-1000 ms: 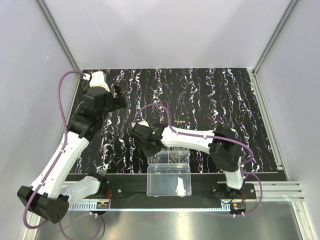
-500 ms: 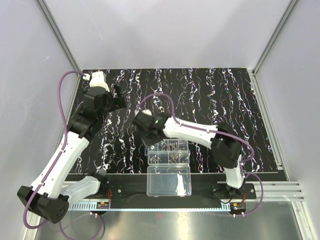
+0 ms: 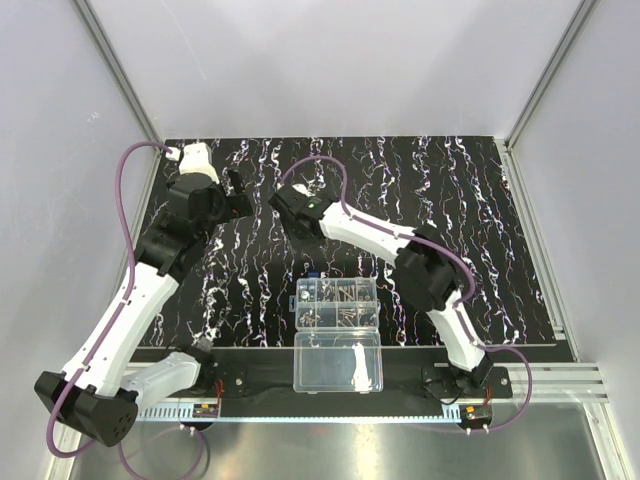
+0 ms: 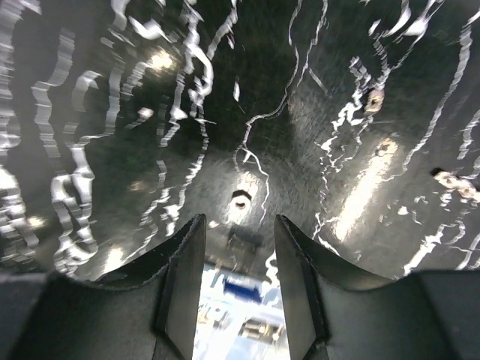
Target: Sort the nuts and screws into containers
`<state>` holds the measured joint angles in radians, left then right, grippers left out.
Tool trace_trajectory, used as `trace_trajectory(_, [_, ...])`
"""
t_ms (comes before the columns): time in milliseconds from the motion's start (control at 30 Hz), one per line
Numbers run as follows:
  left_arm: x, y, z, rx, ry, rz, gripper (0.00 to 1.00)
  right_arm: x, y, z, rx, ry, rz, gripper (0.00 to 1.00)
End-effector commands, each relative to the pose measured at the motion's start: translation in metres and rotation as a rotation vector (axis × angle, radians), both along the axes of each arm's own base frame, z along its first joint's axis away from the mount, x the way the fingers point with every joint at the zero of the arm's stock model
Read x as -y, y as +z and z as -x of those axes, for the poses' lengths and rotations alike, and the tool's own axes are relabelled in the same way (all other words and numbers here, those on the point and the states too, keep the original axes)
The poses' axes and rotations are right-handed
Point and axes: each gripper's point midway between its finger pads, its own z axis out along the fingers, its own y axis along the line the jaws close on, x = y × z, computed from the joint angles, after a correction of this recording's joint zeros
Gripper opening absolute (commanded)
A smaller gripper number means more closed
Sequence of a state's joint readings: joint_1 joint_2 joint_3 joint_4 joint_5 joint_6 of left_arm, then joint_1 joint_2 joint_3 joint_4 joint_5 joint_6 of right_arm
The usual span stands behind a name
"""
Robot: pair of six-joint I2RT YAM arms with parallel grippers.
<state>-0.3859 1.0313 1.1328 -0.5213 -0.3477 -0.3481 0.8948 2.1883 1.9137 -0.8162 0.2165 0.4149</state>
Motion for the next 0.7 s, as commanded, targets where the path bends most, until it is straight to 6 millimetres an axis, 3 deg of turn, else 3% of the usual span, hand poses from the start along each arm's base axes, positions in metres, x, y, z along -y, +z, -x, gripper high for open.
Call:
trace_trajectory(0, [0.001,0.027,-0.006,0.086,0.005,0.025,0.99,0.003,-0.013,0.000,-0.043,0.013,0.036,0.49])
trace_trajectory(133, [-0.002,0.030,-0.004,0.097,0.016,0.016,0.99,0.009,-0.023,-0.001,-0.082,0.002,0.032,0.49])
trace_trajectory(667, [-0.008,0.033,-0.003,0.114,0.033,0.000,0.99,-0.007,-0.056,-0.001,-0.150,0.023,0.019,0.49])
